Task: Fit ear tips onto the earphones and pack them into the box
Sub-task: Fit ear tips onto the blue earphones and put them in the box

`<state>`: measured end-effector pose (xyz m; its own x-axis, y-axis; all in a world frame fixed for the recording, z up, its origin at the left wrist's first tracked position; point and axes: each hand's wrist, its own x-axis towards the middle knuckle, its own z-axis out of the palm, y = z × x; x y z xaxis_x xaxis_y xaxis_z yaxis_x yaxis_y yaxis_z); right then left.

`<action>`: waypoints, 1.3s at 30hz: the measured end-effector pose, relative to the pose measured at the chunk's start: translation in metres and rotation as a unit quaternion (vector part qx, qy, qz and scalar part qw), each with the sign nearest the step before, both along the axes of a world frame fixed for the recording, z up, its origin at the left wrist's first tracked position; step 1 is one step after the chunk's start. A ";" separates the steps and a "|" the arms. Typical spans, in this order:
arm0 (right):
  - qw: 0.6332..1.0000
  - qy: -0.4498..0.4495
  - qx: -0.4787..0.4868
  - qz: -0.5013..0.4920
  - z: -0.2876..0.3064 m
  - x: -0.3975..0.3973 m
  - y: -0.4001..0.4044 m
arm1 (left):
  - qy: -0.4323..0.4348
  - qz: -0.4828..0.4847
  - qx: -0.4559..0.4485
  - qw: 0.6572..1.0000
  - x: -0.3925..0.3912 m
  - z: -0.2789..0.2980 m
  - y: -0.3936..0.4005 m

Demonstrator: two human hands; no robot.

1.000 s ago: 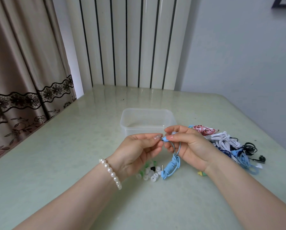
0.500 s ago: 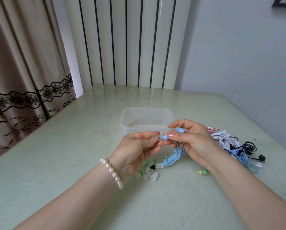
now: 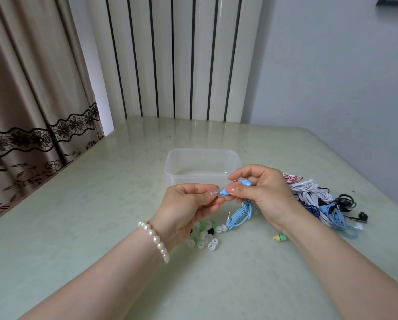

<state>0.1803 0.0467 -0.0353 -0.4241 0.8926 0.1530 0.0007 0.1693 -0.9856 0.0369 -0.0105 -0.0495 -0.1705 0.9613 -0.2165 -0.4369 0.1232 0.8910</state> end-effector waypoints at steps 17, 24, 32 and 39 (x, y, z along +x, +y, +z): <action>0.997 -0.022 0.057 -0.045 -0.004 -0.008 -0.005 | -0.004 0.024 -0.009 1.000 0.002 0.000 -0.001; 0.991 -0.030 0.101 -0.088 -0.007 -0.013 -0.008 | -0.015 0.031 0.006 0.999 0.004 0.000 -0.001; 0.997 0.021 -0.001 -0.074 -0.004 -0.005 0.000 | -0.018 0.003 0.021 1.000 0.000 0.000 0.001; 0.996 0.066 -0.048 -0.036 -0.002 -0.004 0.001 | -0.039 -0.028 0.021 0.999 0.002 0.001 0.001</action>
<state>0.1759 0.0478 -0.0369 -0.3396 0.9335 0.1154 -0.1202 0.0786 -0.9896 0.0385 -0.0098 -0.0490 -0.1004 0.9774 -0.1861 -0.4989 0.1124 0.8594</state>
